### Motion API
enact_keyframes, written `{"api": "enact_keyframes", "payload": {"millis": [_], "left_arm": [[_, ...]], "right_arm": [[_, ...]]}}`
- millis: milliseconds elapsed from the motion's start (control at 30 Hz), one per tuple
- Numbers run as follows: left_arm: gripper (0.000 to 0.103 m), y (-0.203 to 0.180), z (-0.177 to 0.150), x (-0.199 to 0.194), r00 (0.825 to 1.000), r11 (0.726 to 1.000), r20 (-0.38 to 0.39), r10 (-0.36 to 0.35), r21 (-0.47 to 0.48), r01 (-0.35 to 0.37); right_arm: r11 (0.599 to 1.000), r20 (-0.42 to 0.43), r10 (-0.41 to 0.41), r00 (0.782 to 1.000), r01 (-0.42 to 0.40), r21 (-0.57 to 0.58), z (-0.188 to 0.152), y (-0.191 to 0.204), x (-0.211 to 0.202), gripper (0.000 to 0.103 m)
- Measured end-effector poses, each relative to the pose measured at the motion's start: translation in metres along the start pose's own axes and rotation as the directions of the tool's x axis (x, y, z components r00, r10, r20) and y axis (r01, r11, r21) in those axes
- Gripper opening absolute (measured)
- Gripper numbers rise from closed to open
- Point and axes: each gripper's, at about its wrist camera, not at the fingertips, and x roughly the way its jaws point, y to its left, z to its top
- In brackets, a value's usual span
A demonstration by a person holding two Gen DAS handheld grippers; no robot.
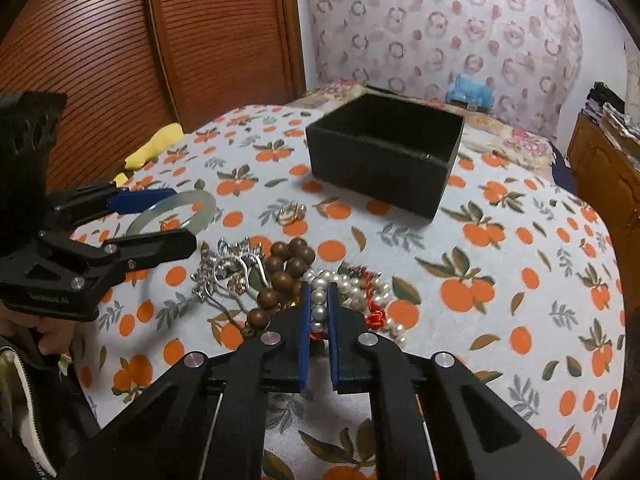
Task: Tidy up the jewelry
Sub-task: 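Carry the pearl strand into the black box with the right tool while the left holds the jade bangle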
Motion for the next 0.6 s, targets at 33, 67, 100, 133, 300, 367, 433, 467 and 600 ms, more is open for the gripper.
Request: {"api": "enact_keyframes", "payload": {"millis": [33, 67, 100, 133, 300, 367, 433, 467, 600], "left_arm": [[0.069, 0.000, 0.001, -0.001, 1.000, 1.000, 0.002, -0.001, 0.000, 0.001], [0.069, -0.001, 0.002, -0.002, 1.000, 1.000, 0.005, -0.001, 0.001, 0.001], [0.069, -0.001, 0.003, -0.004, 1.000, 1.000, 0.008, 0.000, 0.003, 0.000], [0.069, -0.002, 0.004, -0.005, 1.000, 1.000, 0.011, -0.001, 0.004, 0.000], [0.069, -0.004, 0.004, -0.010, 1.000, 1.000, 0.023, -0.002, 0.006, 0.002], [0.069, -0.004, 0.004, -0.011, 1.000, 1.000, 0.025, -0.004, 0.004, 0.004], [0.069, -0.004, 0.004, -0.011, 1.000, 1.000, 0.024, -0.003, 0.004, 0.003], [0.069, -0.004, 0.004, -0.011, 1.000, 1.000, 0.024, -0.003, 0.004, 0.003], [0.069, -0.003, 0.004, -0.013, 1.000, 1.000, 0.029, -0.003, 0.004, 0.003]], "right_arm": [[1.000, 0.016, 0.001, 1.000, -0.001, 0.002, 0.004, -0.001, -0.006, 0.009], [1.000, 0.027, 0.000, 1.000, 0.000, 0.001, 0.007, -0.002, -0.011, 0.009], [1.000, 0.042, -0.002, 0.999, 0.002, -0.002, 0.011, -0.003, -0.017, 0.009], [1.000, 0.059, 0.000, 0.998, 0.000, -0.005, 0.016, -0.003, -0.025, 0.009], [1.000, 0.101, -0.003, 0.995, 0.006, -0.027, 0.032, -0.003, -0.046, 0.008], [0.999, 0.113, -0.009, 0.994, 0.013, -0.032, 0.037, -0.004, -0.052, 0.008], [0.999, 0.128, -0.016, 0.992, 0.021, -0.035, 0.041, -0.004, -0.058, 0.009], [0.999, 0.133, -0.018, 0.991, 0.023, -0.037, 0.043, -0.004, -0.060, 0.008], [0.999, 0.164, -0.023, 0.986, 0.030, -0.041, 0.052, -0.005, -0.071, 0.008]]}}
